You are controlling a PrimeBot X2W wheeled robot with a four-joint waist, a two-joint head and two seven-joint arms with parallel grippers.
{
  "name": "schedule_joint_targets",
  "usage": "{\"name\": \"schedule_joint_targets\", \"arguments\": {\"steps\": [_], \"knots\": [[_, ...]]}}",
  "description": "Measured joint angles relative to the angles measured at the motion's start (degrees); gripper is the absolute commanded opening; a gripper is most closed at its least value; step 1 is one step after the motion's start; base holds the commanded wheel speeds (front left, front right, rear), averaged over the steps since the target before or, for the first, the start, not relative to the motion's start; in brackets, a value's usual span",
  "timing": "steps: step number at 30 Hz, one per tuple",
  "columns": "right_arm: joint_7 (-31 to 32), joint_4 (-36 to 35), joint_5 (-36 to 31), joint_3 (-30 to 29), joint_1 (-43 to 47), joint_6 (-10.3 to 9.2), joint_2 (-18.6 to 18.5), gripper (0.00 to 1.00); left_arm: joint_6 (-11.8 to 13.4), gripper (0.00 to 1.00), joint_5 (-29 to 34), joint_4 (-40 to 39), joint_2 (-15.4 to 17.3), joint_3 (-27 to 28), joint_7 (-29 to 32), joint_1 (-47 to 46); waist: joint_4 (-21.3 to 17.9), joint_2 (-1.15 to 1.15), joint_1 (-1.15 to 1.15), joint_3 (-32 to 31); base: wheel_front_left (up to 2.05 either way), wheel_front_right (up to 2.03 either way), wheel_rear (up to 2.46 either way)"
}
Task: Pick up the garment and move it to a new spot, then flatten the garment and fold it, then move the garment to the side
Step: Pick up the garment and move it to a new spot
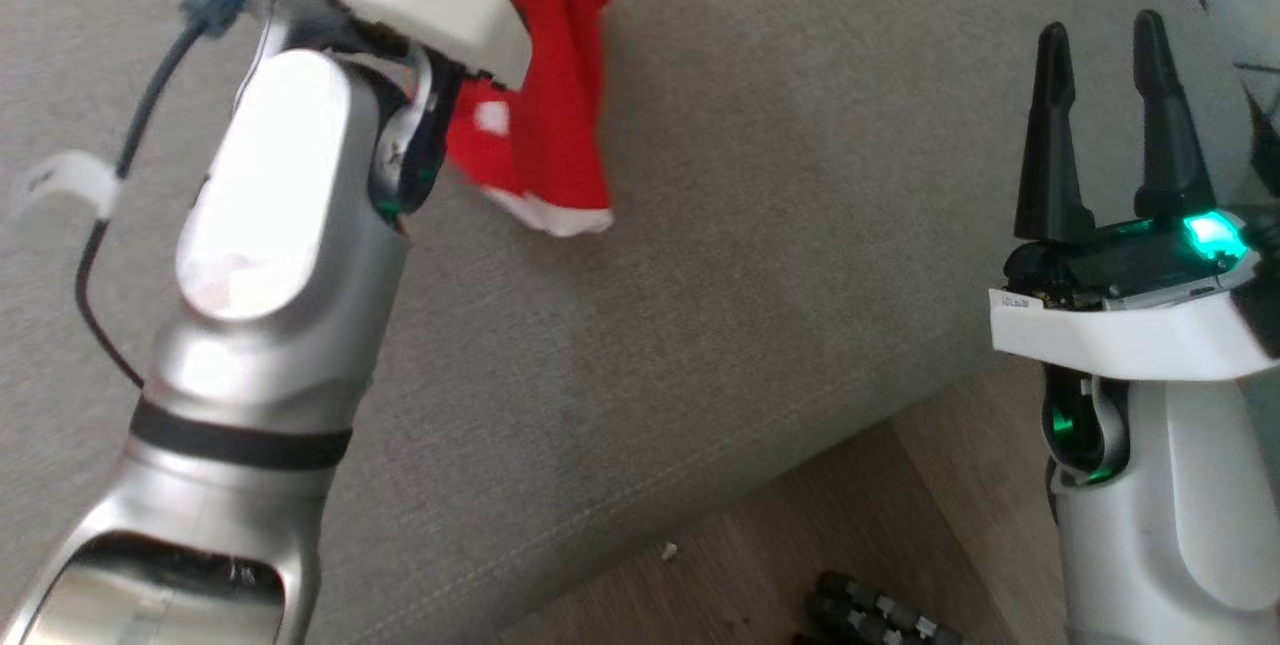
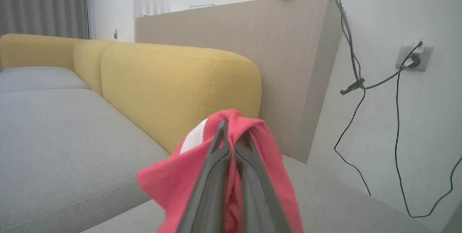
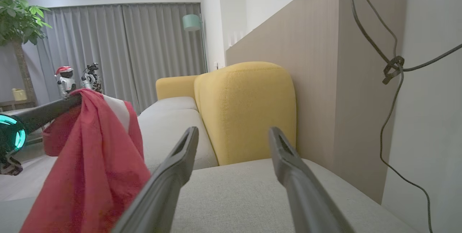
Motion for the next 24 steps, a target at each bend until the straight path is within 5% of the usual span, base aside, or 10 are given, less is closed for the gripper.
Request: {"name": "schedule_joint_targets", "arguments": {"steps": [5, 6, 7, 15, 24], "knots": [[-0.01, -0.93, 0.68, 0.76, -0.21, 0.00, 0.07, 1.00, 0.90, 0.00, 2.27, 7.67, -0.04, -3.92, -0.09, -1.49, -1.46, 0.00, 0.00, 2.12, 0.00, 0.00, 0.00], [-0.01, -1.02, 0.93, 0.82, -0.33, 0.00, 0.08, 1.00, 0.80, 0.68, 2.29, 9.26, -0.03, -4.92, -0.25, -1.49, -1.64, 0.00, 0.00, 2.52, 0.00, 0.00, 0.00], [-0.01, -1.15, 1.01, 0.82, -0.49, 0.00, 0.10, 1.00, 0.33, 1.00, 2.25, 10.56, -0.03, -5.82, -0.86, -1.49, -1.77, 0.00, 0.00, 2.94, 0.00, 0.00, 0.00], [-0.01, -1.05, 0.79, 0.53, -1.48, 0.00, 0.15, 1.00, -1.57, 1.00, -5.24, 13.16, -0.14, -17.00, -4.15, -1.42, 0.34, 0.00, 0.00, 4.02, 0.00, 0.00, 0.00], [-0.01, 0.54, -3.10, -0.08, -2.15, 0.00, 0.18, 1.00, 2.68, 1.00, -9.26, 13.26, -0.10, -16.78, -6.57, 0.00, 6.56, 0.00, 0.00, 1.31, 0.00, 0.00, 0.00]]}}
